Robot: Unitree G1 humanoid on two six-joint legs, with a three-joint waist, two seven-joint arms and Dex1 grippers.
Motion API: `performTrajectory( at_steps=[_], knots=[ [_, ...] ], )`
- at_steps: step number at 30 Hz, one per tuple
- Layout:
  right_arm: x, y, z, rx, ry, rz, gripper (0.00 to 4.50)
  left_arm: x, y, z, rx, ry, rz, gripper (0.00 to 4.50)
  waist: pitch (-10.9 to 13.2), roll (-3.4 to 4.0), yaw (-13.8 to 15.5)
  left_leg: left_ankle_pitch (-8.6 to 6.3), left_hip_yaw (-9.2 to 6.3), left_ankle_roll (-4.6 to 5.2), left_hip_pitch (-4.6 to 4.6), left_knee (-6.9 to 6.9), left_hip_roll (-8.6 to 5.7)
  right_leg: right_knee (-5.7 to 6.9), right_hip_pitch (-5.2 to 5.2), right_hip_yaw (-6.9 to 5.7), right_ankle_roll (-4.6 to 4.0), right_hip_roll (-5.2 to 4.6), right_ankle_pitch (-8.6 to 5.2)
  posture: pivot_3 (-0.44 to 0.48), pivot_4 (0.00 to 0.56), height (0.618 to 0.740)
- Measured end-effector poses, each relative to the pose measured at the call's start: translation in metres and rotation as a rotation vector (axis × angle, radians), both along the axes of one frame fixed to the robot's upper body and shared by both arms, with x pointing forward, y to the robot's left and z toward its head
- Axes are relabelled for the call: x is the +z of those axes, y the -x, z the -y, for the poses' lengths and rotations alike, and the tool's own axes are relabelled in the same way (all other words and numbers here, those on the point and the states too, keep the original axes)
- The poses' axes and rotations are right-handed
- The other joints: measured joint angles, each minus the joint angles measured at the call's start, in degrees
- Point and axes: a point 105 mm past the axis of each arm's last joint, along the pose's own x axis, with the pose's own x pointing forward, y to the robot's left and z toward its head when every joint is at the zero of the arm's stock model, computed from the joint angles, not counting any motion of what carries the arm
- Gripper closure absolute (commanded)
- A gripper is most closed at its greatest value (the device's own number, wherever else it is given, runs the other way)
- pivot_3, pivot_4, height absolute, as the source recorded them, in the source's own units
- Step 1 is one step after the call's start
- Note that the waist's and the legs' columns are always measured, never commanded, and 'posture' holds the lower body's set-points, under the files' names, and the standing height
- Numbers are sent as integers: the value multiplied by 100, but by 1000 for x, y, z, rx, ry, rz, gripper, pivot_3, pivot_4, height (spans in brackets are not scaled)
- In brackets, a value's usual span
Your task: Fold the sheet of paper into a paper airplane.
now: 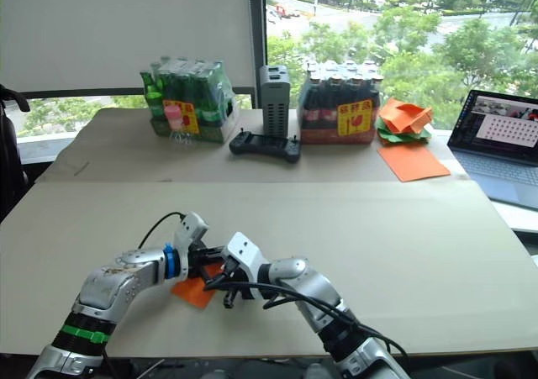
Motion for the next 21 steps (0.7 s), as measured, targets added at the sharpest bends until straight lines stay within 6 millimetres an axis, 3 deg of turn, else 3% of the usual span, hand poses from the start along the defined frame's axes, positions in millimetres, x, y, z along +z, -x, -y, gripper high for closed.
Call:
performTrajectory(
  at_steps=[21],
  knots=[
    [0,0,0,-2,0,-1,4500,0,-9,12,-4,-1,29,4453,-1,0,5,0,0,0,0,0,0,0,1,0,0,0,0,0,150,740]
  ],
)
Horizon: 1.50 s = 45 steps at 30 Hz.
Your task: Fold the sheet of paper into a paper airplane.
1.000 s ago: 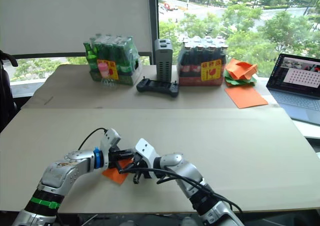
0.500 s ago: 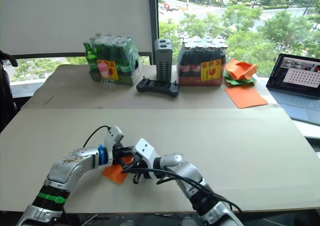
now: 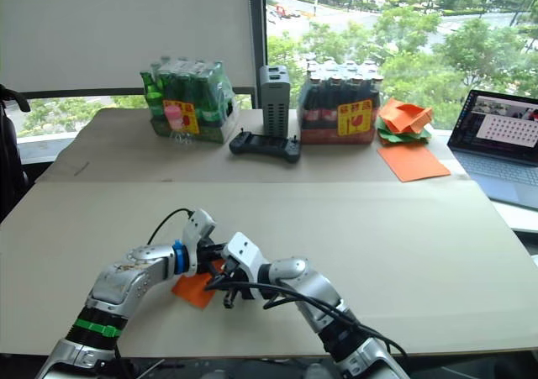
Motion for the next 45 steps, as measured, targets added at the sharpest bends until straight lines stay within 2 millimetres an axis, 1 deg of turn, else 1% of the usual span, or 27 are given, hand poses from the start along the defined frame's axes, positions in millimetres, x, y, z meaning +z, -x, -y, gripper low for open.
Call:
performTrajectory(
  at_steps=[10,20,27,34,40,45],
  knots=[
    [0,1,-1,4,1,0,4500,-1,1,-3,4,-4,8,4453,0,0,-18,0,0,0,0,-1,1,0,0,0,0,0,0,0,150,740],
    [0,2,-1,7,1,-1,4500,-3,9,-21,31,-31,12,4453,-3,3,-40,0,0,0,3,-5,1,-1,0,0,0,1,0,0,150,740],
    [-1,2,-2,9,2,-1,4500,-3,11,-32,64,-31,12,4453,-4,4,-40,0,0,0,4,-5,1,0,0,0,0,1,0,0,150,740],
    [-1,3,-3,18,5,-1,4500,-2,16,-57,127,-56,9,4453,-5,7,-52,0,0,0,7,-14,3,-2,-1,1,0,1,-1,0,150,740],
    [-1,3,-3,24,5,-3,4500,-5,21,-63,148,-53,-5,4453,-5,7,-54,0,0,0,7,-15,3,-3,-1,1,0,1,-1,0,150,740],
    [-1,3,-3,29,6,-4,4500,-4,24,-66,157,-59,-6,4453,-5,7,-63,-1,0,0,8,-19,3,-4,-2,1,-1,1,-1,0,150,740]
  ],
)
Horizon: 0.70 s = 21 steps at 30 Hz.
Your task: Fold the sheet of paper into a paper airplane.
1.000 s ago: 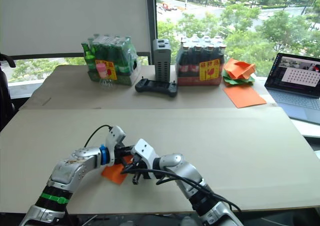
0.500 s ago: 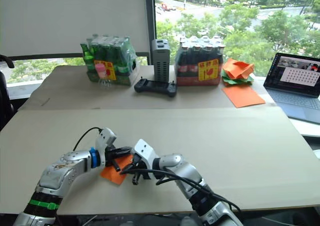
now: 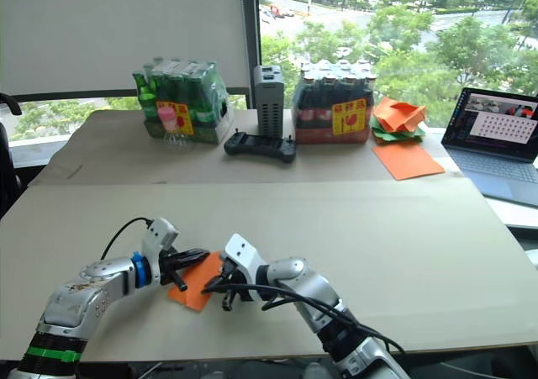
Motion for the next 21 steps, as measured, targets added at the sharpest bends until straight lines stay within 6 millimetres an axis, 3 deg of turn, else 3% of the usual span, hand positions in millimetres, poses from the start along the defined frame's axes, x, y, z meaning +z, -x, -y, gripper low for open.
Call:
performTrajectory(
  at_steps=[13,21],
  knots=[
    [0,1,-1,10,2,1,4500,6,9,-33,80,49,-61,4453,2,0,-28,0,0,0,-2,-5,1,0,-5,0,-1,0,-2,0,150,740],
    [1,0,-1,8,-2,2,4500,19,8,-37,127,169,-84,4453,5,-6,-25,0,0,0,-6,-4,1,1,-9,-1,-2,0,-2,0,150,740]
  ],
)
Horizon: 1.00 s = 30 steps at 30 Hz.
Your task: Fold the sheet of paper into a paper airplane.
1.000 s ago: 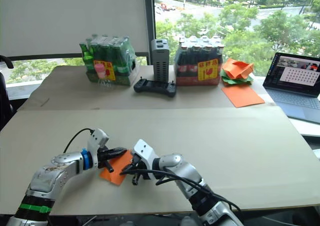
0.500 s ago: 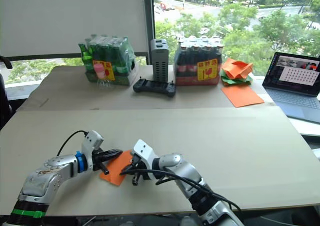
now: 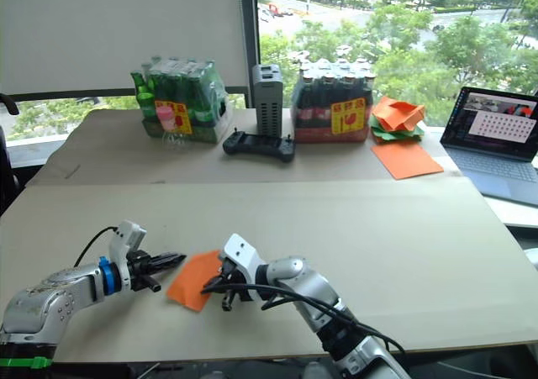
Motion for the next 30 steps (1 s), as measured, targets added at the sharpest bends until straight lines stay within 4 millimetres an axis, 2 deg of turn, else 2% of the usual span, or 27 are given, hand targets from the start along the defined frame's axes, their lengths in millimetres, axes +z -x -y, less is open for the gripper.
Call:
performTrajectory(
  at_steps=[6,10,13,17,24,30],
  knots=[
    [9,-2,5,-16,-37,-5,4500,23,-6,-6,62,134,24,4453,8,-10,4,0,0,0,-29,9,-1,1,-23,-1,-1,-2,1,0,150,740],
    [21,-9,23,-65,-60,-19,4500,26,-3,-10,85,187,-8,4453,19,-26,65,1,-1,-1,-78,16,-3,7,-72,-1,-39,-3,25,0,150,740],
    [35,-12,34,-88,-84,3,4500,25,3,-7,63,243,-47,3675,24,-29,43,1,-1,-1,-101,18,-1,14,-96,-2,-49,-1,31,0,150,740],
    [46,-13,44,-108,-87,34,4500,30,9,-3,18,292,-82,2330,26,-29,4,1,-1,-1,-101,13,-1,14,-99,-2,-49,-1,31,0,150,740],
    [29,-12,62,-163,-34,-6,4500,29,13,3,-37,298,-119,2330,28,-30,39,1,-1,-1,-104,18,-2,12,-99,-2,-49,-2,31,0,150,740],
    [28,-13,64,-179,-31,-4,4500,27,8,7,-77,292,-151,2330,30,-32,41,1,-1,-1,-104,19,-2,13,-99,-2,-50,-1,31,0,150,740]
  ],
)
